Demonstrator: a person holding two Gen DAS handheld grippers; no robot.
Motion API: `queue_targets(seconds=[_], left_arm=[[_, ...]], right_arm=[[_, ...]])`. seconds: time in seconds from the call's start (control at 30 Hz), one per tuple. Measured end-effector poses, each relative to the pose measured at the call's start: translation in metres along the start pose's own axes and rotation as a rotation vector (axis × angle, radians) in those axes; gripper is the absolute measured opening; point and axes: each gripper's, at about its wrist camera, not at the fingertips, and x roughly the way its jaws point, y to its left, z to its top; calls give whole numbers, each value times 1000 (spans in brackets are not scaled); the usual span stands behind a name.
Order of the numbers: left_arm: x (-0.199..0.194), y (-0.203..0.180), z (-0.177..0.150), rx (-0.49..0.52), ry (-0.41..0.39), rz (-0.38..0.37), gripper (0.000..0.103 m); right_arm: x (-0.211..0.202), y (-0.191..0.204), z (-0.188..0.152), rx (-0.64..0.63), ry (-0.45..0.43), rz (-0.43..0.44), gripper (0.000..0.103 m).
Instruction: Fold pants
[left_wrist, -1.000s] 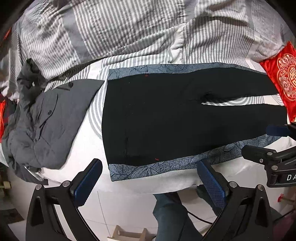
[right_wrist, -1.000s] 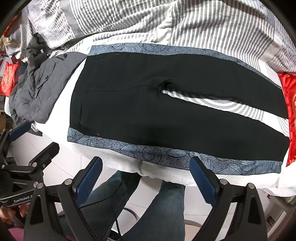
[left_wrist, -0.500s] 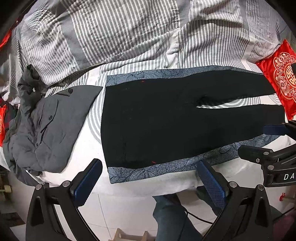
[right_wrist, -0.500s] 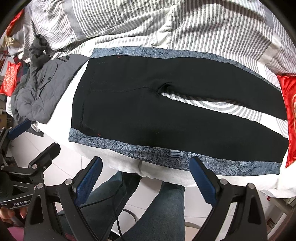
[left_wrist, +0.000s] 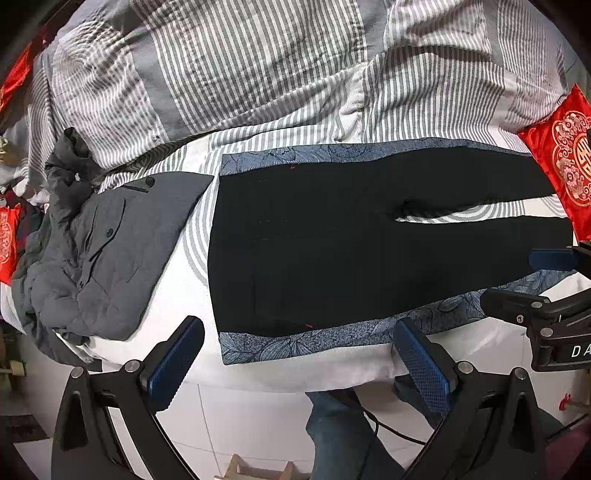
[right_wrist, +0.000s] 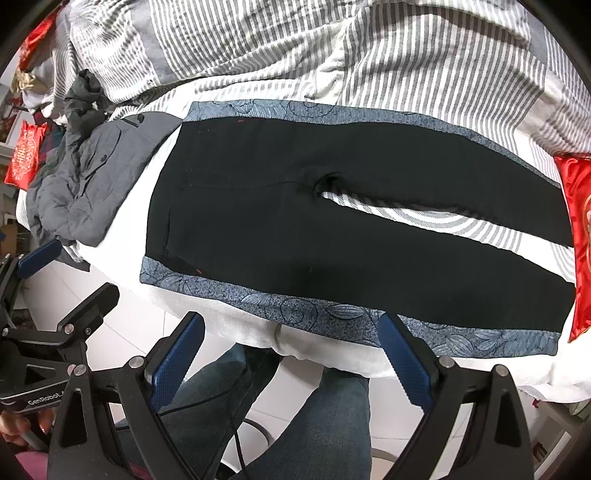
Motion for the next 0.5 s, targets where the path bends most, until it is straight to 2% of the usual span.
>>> queue_targets(seconds=[0.5], left_arm=[[-3, -9, -1, -36, 6, 25, 103]], right_arm=[[-2, -10, 2, -7, -1, 19, 97]])
